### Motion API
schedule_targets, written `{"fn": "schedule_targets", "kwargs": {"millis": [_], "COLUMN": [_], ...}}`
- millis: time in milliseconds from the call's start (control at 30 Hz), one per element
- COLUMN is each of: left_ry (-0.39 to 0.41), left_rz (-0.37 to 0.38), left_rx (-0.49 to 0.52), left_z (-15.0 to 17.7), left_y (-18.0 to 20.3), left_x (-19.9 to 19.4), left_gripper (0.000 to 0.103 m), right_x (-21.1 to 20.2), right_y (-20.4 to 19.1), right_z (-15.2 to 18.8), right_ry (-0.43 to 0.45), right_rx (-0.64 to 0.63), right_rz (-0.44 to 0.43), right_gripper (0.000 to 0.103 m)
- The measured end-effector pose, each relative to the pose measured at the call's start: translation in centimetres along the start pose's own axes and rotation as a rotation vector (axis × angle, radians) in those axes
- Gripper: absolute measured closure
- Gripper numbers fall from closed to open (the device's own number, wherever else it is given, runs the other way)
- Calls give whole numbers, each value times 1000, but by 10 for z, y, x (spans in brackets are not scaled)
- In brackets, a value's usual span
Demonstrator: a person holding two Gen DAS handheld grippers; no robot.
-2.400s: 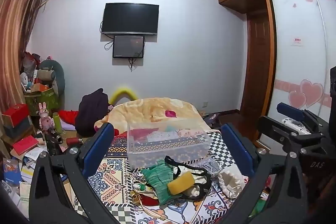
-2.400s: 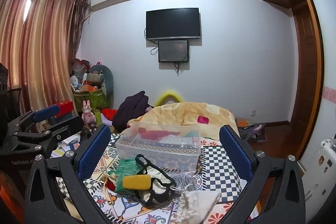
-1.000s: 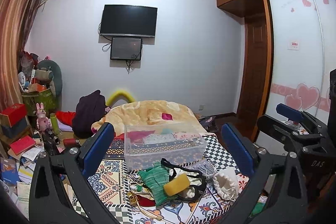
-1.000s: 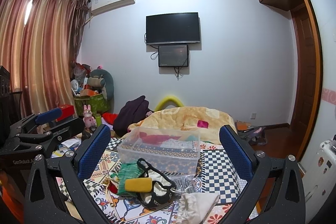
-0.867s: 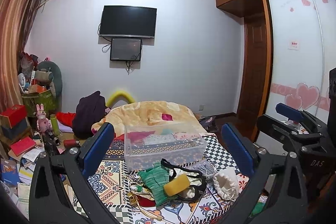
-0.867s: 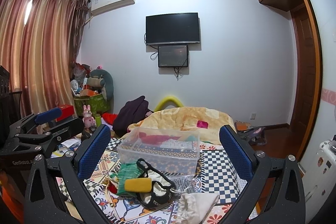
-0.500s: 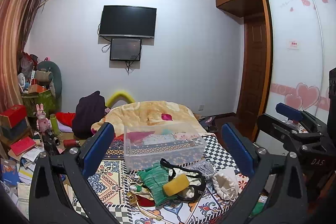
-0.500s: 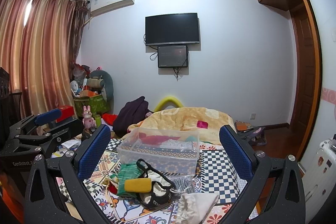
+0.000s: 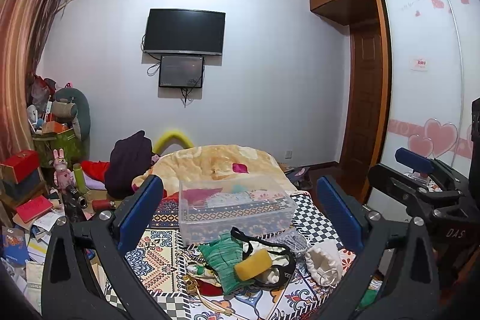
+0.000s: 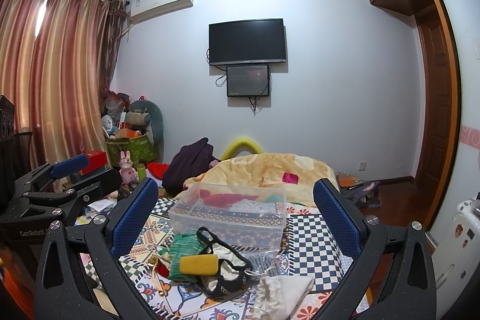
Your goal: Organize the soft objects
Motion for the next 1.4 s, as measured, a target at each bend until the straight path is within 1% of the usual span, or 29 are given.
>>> {"fn": "schedule_targets", "kwargs": {"millis": [567,733,833,967,1233,1400], "left_ry": [2,-11,-51,-137,-320,-397], "left_rz": [-6,-14,-10,0,24,33], "left_rx": [-6,-4,3,9,28,20], "left_z": [0,4,13,37,97,120], "left_y": [-2,-2,0,1,13,19], "left_x": [0,3,13,31,69,89], "left_gripper": [0,0,0,0,0,0], "right_x": [-1,0,5,14,39,45], "right_y": [-5,-5,2,13,43,66], "right_z": [0,2,9,26,85,117], "right_ry": [2,-4,-27,-83,-270,-358], "right_rx": [-7,-7,2,16,89,155], "right_rz": [-2,1,11,35,59,61], "right_gripper": [0,0,0,0,0,0]}}
Point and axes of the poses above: each gripper's, at about its wrist camera, not at the fingertips, and x roughly the way its jaws point, y to its right, z to its underside, the point moved 6 cm from there along x, roughly the way its jaws point, and after that the axes turned 11 degrees about -z, right-handed, at the moved point
